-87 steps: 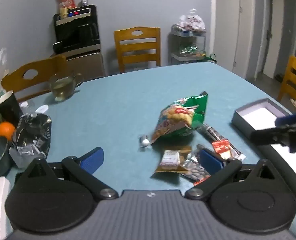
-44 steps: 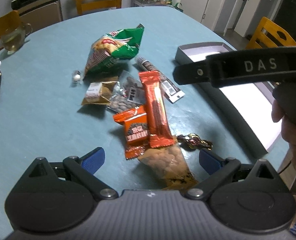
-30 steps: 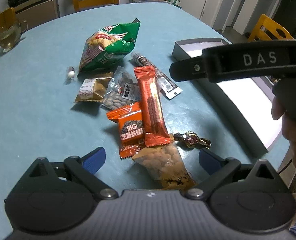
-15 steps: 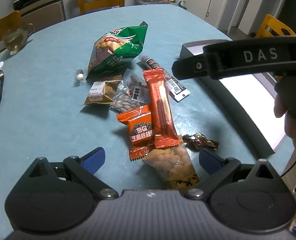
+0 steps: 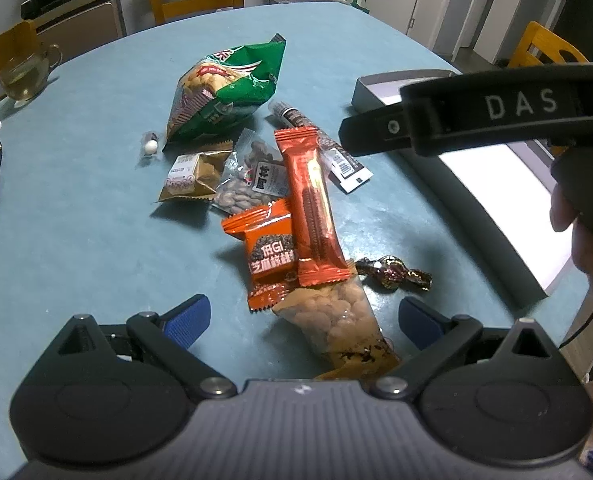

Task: Organize snacks
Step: 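Lower the left tool's open fingers over the clear nut bag, then close the left tool on the nut bag while the right tool grasps the orange bar, then carry the nut bag and orange bar with both tools over the white tray, then lower the orange bar into the tray and open the right tool while the left lowers the nut bag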

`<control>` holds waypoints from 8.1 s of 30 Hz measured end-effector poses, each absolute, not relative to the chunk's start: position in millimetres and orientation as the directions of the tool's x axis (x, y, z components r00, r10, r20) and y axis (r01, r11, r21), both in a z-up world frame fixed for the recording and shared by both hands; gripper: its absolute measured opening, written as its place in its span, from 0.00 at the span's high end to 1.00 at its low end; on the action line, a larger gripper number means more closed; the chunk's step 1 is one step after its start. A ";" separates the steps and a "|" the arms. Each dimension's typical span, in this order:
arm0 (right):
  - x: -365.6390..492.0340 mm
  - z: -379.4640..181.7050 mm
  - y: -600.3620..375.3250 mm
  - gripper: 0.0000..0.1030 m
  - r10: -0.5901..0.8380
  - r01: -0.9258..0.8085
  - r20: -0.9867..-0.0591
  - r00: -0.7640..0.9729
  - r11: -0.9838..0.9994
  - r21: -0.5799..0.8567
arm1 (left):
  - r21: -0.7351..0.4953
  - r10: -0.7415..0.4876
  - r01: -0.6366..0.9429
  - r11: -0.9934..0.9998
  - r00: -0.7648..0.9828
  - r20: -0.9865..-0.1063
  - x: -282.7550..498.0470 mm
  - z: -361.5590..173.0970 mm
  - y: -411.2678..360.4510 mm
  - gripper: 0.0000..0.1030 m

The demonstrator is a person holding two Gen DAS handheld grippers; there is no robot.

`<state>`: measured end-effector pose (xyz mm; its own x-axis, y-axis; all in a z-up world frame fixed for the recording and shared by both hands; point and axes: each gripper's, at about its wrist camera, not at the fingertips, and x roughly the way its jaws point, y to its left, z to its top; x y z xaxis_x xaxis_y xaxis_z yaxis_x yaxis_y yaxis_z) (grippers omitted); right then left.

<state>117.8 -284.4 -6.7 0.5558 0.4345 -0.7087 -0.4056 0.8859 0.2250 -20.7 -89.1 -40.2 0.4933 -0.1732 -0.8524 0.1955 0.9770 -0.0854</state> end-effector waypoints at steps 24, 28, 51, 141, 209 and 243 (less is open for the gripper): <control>115.7 -4.5 -285.6 0.02 0.456 -0.421 -0.698 0.552 0.875 0.238 | -0.090 -0.189 0.223 0.971 0.478 -0.858 -20.4 -43.1 -95.1 0.06; 116.4 -4.6 -286.0 0.02 0.453 -0.417 -0.698 0.555 0.877 0.237 | -0.085 -0.186 0.222 0.971 0.483 -0.856 -20.2 -42.4 -95.4 0.06; 120.7 -8.1 -282.6 0.02 0.445 -0.422 -0.712 0.543 0.878 0.226 | -0.105 -0.204 0.241 0.965 0.434 -0.878 -12.8 -61.2 -100.2 0.30; 128.5 -16.1 -295.2 0.82 0.532 -0.329 -0.647 0.546 0.847 0.418 | -0.146 -0.294 0.299 0.943 0.543 -0.787 -3.9 -18.7 -68.0 0.69; 98.4 -58.5 -472.3 0.82 0.158 0.081 -0.751 0.641 0.959 0.270 | -0.140 -0.487 0.736 0.662 0.281 -0.827 52.7 -59.4 -302.1 0.69; 89.4 -73.9 -468.0 0.73 0.073 0.098 -0.817 0.571 0.983 0.156 | -0.068 -0.453 0.779 0.623 0.288 -0.844 60.5 -88.6 -329.0 0.58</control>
